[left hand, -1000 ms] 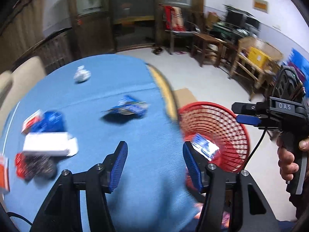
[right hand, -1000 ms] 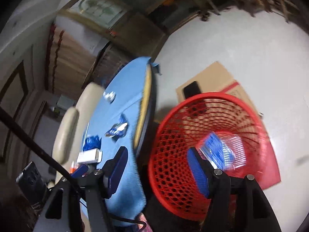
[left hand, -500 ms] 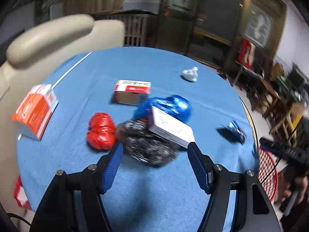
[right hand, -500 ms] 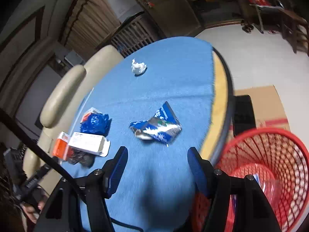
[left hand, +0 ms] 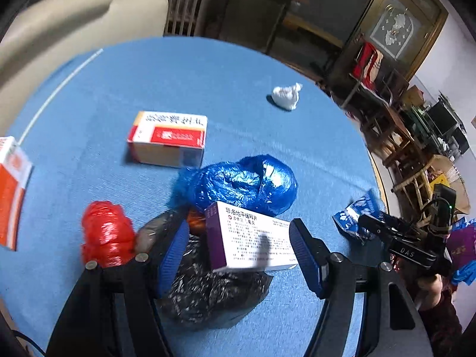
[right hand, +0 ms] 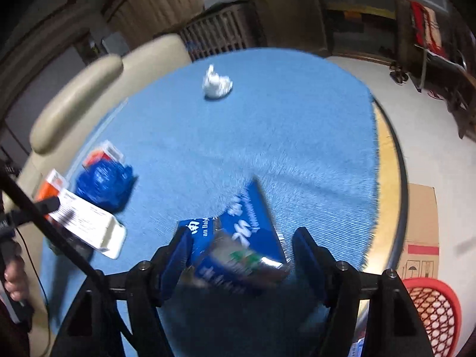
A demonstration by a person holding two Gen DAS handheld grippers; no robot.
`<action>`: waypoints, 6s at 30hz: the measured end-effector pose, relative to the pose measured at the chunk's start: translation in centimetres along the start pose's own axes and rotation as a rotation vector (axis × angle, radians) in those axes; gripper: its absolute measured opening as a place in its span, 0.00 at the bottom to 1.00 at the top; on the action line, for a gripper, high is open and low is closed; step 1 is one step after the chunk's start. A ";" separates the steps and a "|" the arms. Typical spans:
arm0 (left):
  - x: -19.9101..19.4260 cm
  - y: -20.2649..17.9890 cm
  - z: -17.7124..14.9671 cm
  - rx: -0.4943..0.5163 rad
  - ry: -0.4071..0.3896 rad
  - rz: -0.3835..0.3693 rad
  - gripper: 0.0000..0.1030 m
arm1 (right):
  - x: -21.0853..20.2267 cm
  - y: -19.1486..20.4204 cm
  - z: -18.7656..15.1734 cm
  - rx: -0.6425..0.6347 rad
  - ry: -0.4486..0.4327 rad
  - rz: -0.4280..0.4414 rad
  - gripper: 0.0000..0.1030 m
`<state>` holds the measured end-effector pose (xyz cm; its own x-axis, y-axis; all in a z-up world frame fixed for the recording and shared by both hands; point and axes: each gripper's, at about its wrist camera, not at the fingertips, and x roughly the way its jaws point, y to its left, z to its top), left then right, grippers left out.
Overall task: Collect trash
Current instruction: 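Grasp the crumpled blue wrapper with the right tool while the left tool grasps the small purple box, then carry the wrapper and purple box over the red basket and open both tools, then grasp the blue plastic bag with the right tool while the left tool grasps the black plastic bag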
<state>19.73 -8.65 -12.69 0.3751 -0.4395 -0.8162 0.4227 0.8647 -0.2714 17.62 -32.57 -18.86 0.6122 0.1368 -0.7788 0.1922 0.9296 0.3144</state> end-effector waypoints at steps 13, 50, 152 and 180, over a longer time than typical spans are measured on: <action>-2.1 -2.0 -1.5 0.076 -0.116 0.013 0.25 | 0.6 1.8 -0.1 -0.087 -0.052 -0.047 0.39; -9.4 -11.8 -7.8 0.257 -0.279 0.000 0.15 | -12.8 -2.7 -9.8 0.216 -0.217 0.151 0.21; -9.5 3.2 -9.3 -0.139 -0.184 0.106 0.60 | -7.1 7.8 -2.5 0.088 -0.074 0.282 0.59; -3.4 0.9 -5.4 -0.191 -0.053 0.023 0.63 | 0.7 8.8 1.6 0.072 -0.101 0.185 0.42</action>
<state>14.41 -5.11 -12.91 0.4281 -0.4271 -0.7964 0.2516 0.9028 -0.3489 20.99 -24.81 -15.73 0.7148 0.2644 -0.6474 0.1219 0.8645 0.4876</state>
